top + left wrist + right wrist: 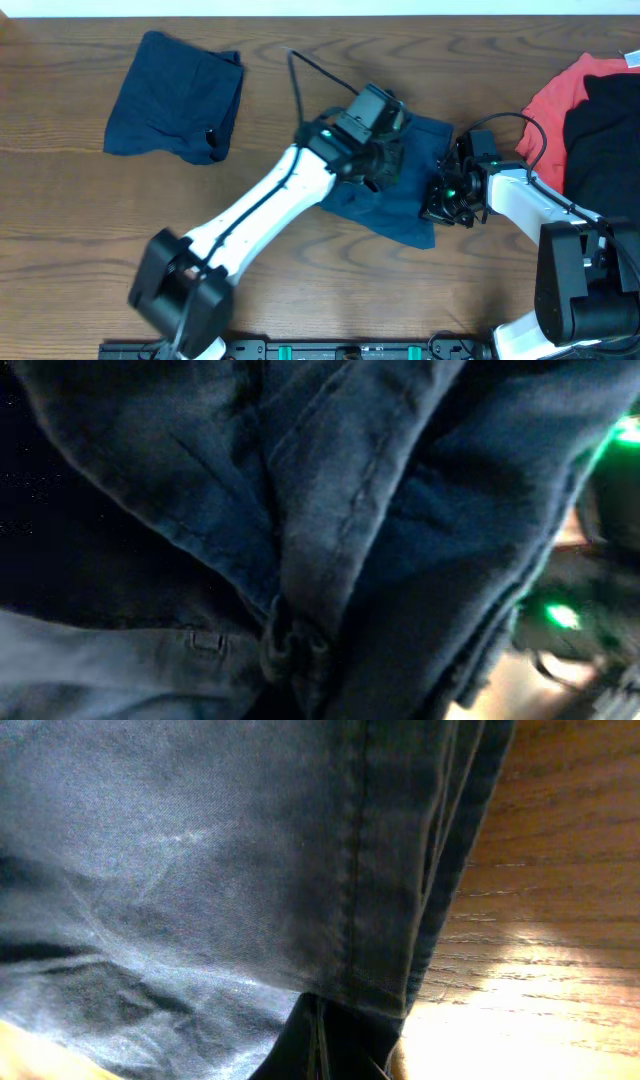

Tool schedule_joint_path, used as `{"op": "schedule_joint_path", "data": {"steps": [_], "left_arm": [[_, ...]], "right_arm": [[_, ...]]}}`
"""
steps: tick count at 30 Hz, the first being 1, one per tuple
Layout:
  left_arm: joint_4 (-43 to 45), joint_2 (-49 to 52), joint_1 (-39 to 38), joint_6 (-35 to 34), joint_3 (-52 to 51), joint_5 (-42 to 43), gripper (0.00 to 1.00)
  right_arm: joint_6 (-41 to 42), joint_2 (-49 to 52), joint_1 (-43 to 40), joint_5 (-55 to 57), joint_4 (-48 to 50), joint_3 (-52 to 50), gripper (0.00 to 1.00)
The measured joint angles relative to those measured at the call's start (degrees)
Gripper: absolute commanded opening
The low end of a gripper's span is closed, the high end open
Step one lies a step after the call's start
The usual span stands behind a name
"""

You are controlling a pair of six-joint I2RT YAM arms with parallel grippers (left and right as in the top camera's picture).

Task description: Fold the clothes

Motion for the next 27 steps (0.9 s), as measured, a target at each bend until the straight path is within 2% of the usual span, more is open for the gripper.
{"op": "schedule_joint_path", "data": {"steps": [3, 6, 8, 10, 13, 16, 21, 27], "left_arm": [[2.51, 2.93, -0.72, -0.15, -0.02, -1.07, 0.11], [3.78, 4.92, -0.9, -0.2, -0.02, -1.6, 0.27], [4.26, 5.46, -0.9, -0.44, -0.02, -1.84, 0.46], [4.26, 5.46, -0.87, -0.46, 0.0, -2.21, 0.52], [3.28, 5.46, -0.83, -0.04, 0.31, -2.43, 0.57], [0.28, 5.11, -0.24, 0.9, 0.57, -2.45, 0.59], [-6.38, 2.54, 3.08, 2.29, 0.66, -2.4, 0.68], [-9.66, -0.79, 8.11, 2.51, 0.74, -1.11, 0.75]], "right_arm": [[-0.02, 0.04, -0.02, -0.02, -0.04, 0.02, 0.01], [0.0, 0.09, 0.0, -0.02, -0.07, 0.04, 0.01], [0.0, 0.09, -0.02, -0.04, -0.09, 0.04, 0.01], [0.0, 0.09, 0.0, -0.04, -0.13, 0.07, 0.01], [-0.02, 0.09, 0.0, -0.04, -0.33, 0.13, 0.02], [-0.04, 0.07, -0.04, 0.04, -1.57, 0.39, 0.06], [-1.2, -1.77, -1.51, 1.38, -9.11, 0.07, 0.08], [-2.91, -13.51, -6.71, 4.81, -15.02, 0.31, 0.15]]}}
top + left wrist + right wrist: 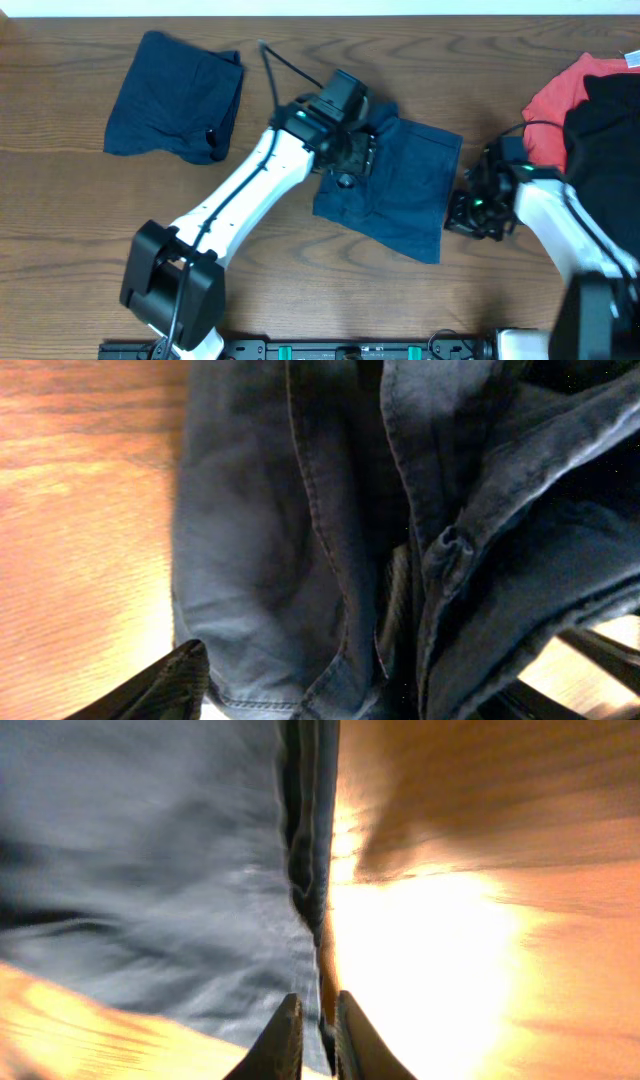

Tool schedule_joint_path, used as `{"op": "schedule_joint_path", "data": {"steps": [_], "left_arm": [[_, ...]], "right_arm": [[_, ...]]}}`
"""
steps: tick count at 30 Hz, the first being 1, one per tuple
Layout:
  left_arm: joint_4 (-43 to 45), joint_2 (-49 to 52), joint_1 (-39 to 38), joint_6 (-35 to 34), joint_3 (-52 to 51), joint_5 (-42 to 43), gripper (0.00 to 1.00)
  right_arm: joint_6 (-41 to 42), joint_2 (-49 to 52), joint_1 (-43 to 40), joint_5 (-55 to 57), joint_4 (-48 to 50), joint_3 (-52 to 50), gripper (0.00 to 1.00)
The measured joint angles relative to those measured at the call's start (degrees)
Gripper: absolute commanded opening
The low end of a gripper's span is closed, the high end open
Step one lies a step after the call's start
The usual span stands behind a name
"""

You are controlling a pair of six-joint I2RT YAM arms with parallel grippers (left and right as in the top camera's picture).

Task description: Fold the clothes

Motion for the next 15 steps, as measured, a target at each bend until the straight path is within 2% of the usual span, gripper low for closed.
{"op": "schedule_joint_path", "data": {"steps": [5, 7, 8, 15], "left_arm": [[1.81, -0.24, 0.72, -0.09, 0.11, 2.25, 0.75], [3.37, -0.24, 0.33, -0.09, 0.17, 3.61, 0.93], [3.78, -0.26, -0.09, 0.15, 0.2, 4.15, 0.96], [0.17, -0.24, -2.73, 1.18, 0.26, 4.59, 0.98]], "right_arm": [[-0.74, -10.16, -0.15, 0.94, 0.04, 1.38, 0.17], [-0.83, -12.55, -0.15, 1.84, -0.04, 1.46, 0.17], [-0.83, -13.03, -0.15, 2.16, -0.07, 1.46, 0.17], [-0.63, -13.27, -0.15, 3.37, -0.11, 1.46, 0.16]]}}
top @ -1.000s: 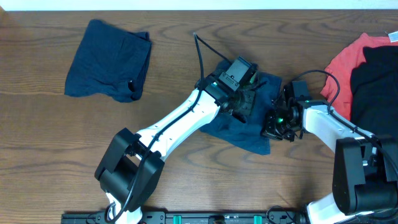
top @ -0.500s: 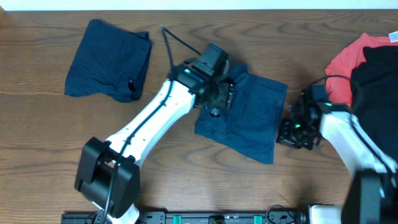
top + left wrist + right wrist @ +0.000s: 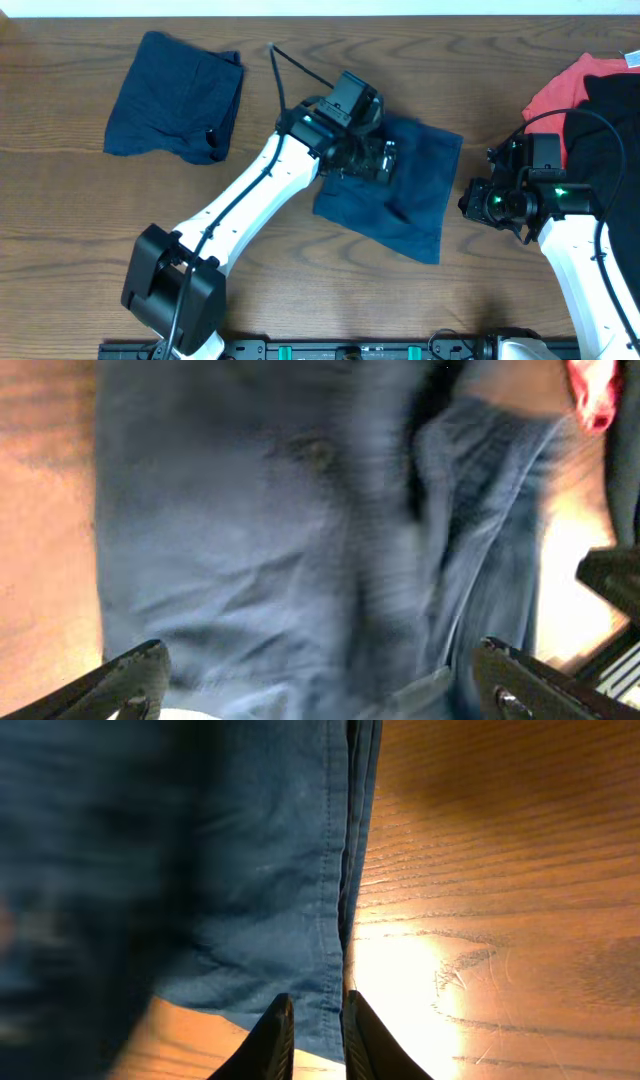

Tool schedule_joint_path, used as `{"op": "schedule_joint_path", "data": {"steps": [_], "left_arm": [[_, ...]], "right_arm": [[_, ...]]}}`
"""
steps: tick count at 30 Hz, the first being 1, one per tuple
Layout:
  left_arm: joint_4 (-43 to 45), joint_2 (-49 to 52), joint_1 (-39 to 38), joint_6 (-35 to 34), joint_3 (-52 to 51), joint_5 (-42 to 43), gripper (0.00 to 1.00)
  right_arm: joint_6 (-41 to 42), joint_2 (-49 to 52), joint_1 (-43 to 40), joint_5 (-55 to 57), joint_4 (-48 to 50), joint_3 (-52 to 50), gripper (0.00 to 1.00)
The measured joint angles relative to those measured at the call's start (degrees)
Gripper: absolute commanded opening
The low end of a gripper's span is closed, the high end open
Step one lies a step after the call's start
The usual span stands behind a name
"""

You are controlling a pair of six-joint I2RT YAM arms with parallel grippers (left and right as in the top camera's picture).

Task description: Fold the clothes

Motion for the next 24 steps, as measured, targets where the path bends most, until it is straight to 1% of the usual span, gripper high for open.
{"op": "schedule_joint_path", "data": {"steps": [3, 8, 12, 14, 16, 17, 21, 22, 23, 24], "left_arm": [[-2.01, 0.0, 1.05, 0.13, 0.0, -1.27, 0.98], [-3.56, 0.0, 4.81, 0.31, 0.02, -2.34, 0.98], [-4.42, 0.0, 6.58, 0.7, 0.0, -3.1, 0.98], [-4.44, 0.0, 6.47, 1.7, 0.0, -3.08, 0.98], [-4.5, 0.0, 6.01, 3.54, -0.17, -3.08, 0.97], [-4.63, 0.0, 5.7, 4.72, -0.57, -3.08, 0.94], [-5.18, 0.0, 4.87, 7.67, -3.19, -3.06, 0.91], [-5.2, 0.0, 4.76, 8.26, -4.02, -3.06, 0.9], [-5.16, 0.02, 4.66, 8.83, -5.07, -3.08, 0.89], [-5.01, 0.04, 4.66, 9.11, -6.03, -3.08, 0.86]], "right_arm": [[-0.7, 0.0, 0.0, -0.55, 0.46, 0.0, 0.15], [-5.46, 0.0, 0.11, -5.44, 2.82, 0.0, 0.19], [-6.97, 0.81, 1.14, -5.55, 3.78, -0.02, 0.23], [-7.19, 2.62, 1.92, -5.53, 4.11, -0.17, 0.25], [-7.41, 5.35, 2.86, -6.36, 4.2, -0.59, 0.32], [-7.91, 7.21, 3.58, -7.39, 4.0, -0.83, 0.36], [-8.87, 12.5, 6.78, -9.79, 2.23, -1.64, 0.39], [-9.07, 13.6, 7.65, -10.16, 2.1, -1.81, 0.39], [-9.14, 14.53, 8.41, -10.47, 1.99, -1.86, 0.36], [-9.2, 15.26, 8.94, -10.6, 2.01, -1.86, 0.3]]}}
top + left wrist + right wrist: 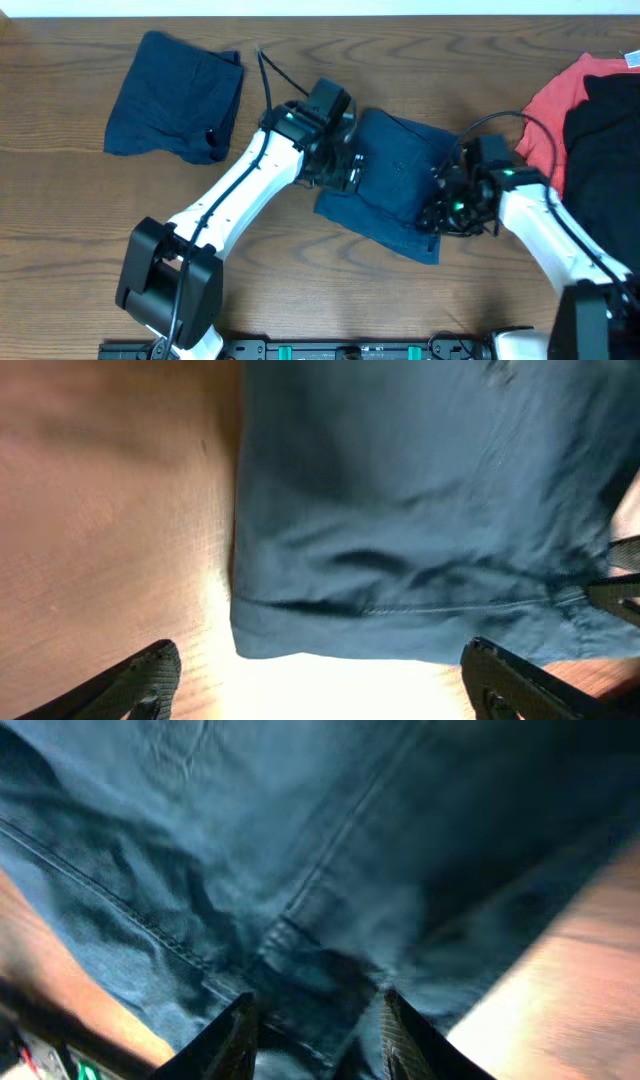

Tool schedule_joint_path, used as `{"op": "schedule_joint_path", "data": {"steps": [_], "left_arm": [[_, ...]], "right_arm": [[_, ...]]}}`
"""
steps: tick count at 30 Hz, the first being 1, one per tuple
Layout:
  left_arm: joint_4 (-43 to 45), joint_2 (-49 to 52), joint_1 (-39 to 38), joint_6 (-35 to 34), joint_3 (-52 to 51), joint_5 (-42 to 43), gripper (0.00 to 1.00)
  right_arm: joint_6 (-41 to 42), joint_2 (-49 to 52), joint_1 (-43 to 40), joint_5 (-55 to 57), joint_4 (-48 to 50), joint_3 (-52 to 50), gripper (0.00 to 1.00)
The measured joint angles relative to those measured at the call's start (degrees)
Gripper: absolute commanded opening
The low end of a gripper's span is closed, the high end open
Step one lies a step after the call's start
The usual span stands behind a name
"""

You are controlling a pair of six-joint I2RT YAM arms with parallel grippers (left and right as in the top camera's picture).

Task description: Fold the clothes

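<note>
Dark blue shorts (395,180) lie roughly folded in the middle of the wooden table (300,270). My left gripper (345,170) is at their left edge. In the left wrist view it (320,685) stands wide open over bare wood, just off the hem of the shorts (400,490), holding nothing. My right gripper (440,212) is over the shorts' lower right edge. In the right wrist view it (315,1035) has its jaws apart with the blue cloth (250,840) right under and between them.
A folded dark blue garment (175,95) lies at the back left. A red garment (555,100) and a black one (605,130) are piled at the right edge, close behind my right arm.
My right gripper was shut over bare table right of the shorts; it is now on their lower right edge with jaws apart. My left gripper moved from over the shorts to their left edge.
First both grippers were on the bunched shorts, cloth filling both wrist views. Then the shorts lay flatter, my left gripper at their upper left and my right gripper shut off their right edge. Then the left stood open above them. Now both are at the edges.
</note>
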Motion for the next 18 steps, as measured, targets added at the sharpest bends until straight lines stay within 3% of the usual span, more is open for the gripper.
{"op": "schedule_joint_path", "data": {"steps": [2, 3, 8, 10, 13, 16, 18], "left_arm": [[0.66, 0.11, 0.02, 0.57, -2.19, -0.02, 0.71], [1.18, 0.31, 0.02, 0.96, -3.19, -0.02, 0.67], [4.02, 1.79, 0.02, 2.25, -7.78, -0.04, 0.36], [4.11, 2.23, 0.0, 1.97, -8.63, -0.09, 0.31], [4.13, 3.02, 0.0, 2.34, -9.05, -0.13, 0.27], [4.39, 3.28, 0.0, 2.43, -9.05, -0.15, 0.19], [4.33, 3.28, 0.0, 2.45, -9.05, -0.2, 0.14]], "right_arm": [[0.76, 1.75, 1.33, 0.24, -0.11, 0.0, 0.07], [1.09, 2.34, 1.68, 0.39, -0.24, -0.07, 0.01], [4.94, 4.74, 1.92, 7.32, -2.82, -0.37, 0.01], [6.01, 4.85, 1.77, 9.29, -3.13, -0.42, 0.04], [7.61, 4.85, 1.01, 11.32, -3.41, -0.42, 0.19], [8.46, 4.85, 0.07, 13.38, -4.9, -0.42, 0.15], [8.94, 4.85, -0.55, 14.23, -5.95, -0.42, 0.19]]}}
